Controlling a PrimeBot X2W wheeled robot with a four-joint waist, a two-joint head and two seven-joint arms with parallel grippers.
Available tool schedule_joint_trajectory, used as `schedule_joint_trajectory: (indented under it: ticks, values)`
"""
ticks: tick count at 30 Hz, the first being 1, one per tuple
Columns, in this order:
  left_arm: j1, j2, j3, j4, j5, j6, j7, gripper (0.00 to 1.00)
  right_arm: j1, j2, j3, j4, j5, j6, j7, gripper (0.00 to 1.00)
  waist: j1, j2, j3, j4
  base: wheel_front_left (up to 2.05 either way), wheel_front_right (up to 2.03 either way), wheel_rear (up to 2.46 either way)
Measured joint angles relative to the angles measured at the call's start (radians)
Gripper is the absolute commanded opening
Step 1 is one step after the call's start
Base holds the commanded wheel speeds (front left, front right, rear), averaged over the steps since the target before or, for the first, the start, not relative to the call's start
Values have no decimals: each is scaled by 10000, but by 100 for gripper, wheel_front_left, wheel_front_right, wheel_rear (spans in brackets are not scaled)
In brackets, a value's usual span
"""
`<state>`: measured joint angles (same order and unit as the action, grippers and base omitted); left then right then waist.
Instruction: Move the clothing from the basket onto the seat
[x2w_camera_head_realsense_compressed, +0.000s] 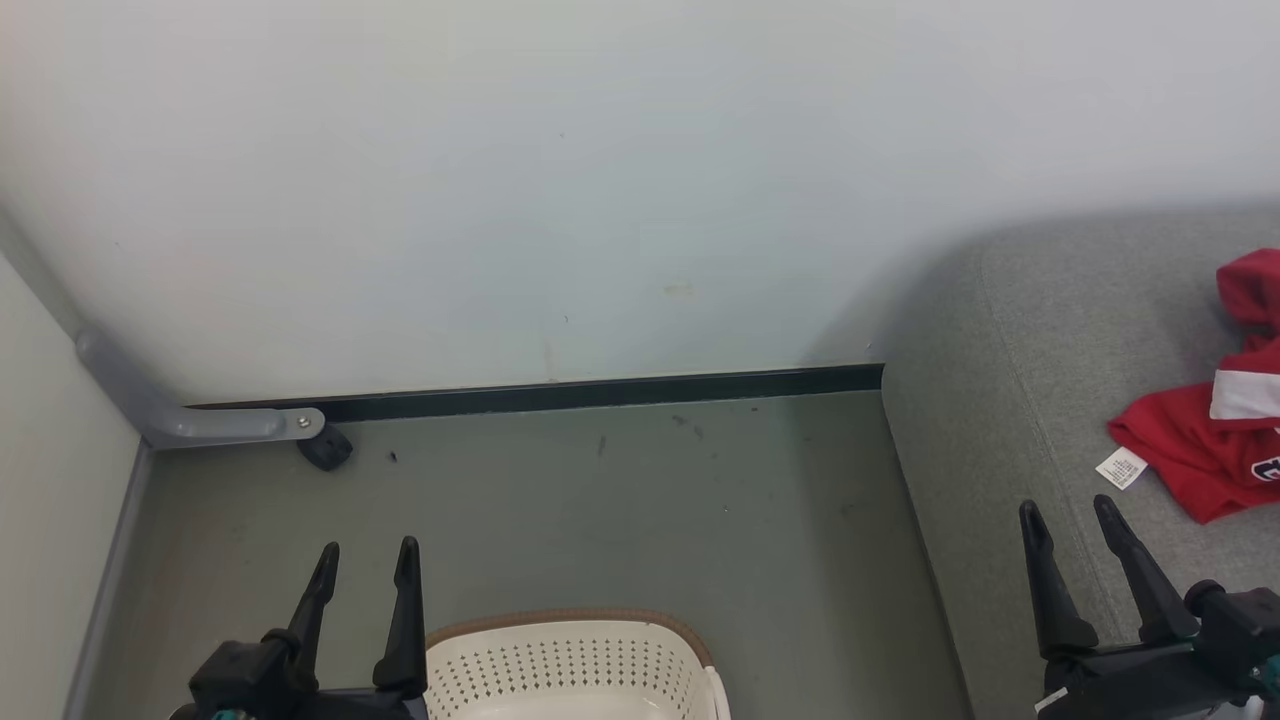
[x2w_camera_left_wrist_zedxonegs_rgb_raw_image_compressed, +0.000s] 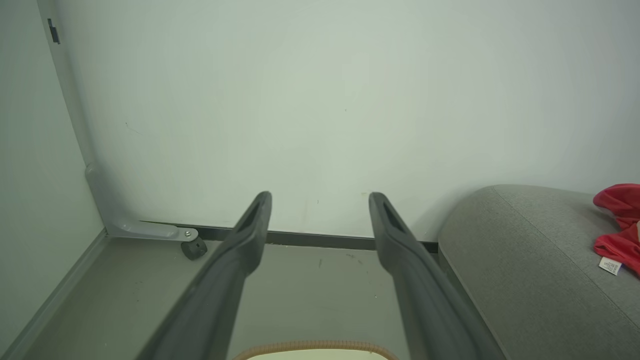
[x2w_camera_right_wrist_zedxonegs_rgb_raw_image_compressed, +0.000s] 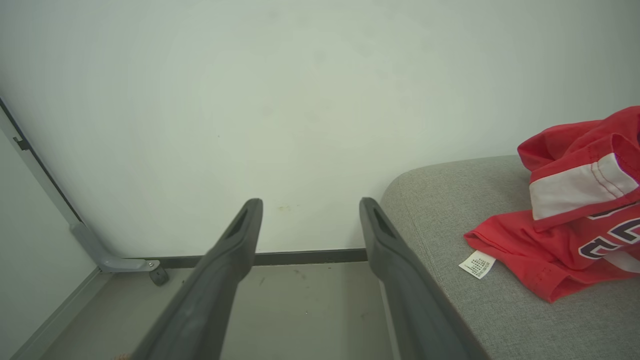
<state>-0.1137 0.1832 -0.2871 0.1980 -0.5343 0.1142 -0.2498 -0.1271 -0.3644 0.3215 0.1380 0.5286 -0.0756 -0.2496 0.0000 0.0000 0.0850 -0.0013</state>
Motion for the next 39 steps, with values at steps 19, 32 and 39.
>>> schedule_joint_trajectory:
  ticks: [19, 32, 39]
  values:
    - [49, -343, 451, -19, 614, -385, 0, 100, 148, 426, -637, 59, -581, 437, 0, 100, 0, 0, 98, -73, 0, 0, 0]
    - [57, -564, 708, 59, 903, -627, 0, 100, 157, 656, -974, 132, -899, 721, 0, 100, 0, 0, 154, -93, 0, 0, 0]
    - [58, -627, 865, 96, 991, -725, 0, 100, 179, 800, -1154, 209, -980, 849, 0, 100, 0, 0, 170, -100, 0, 0, 0]
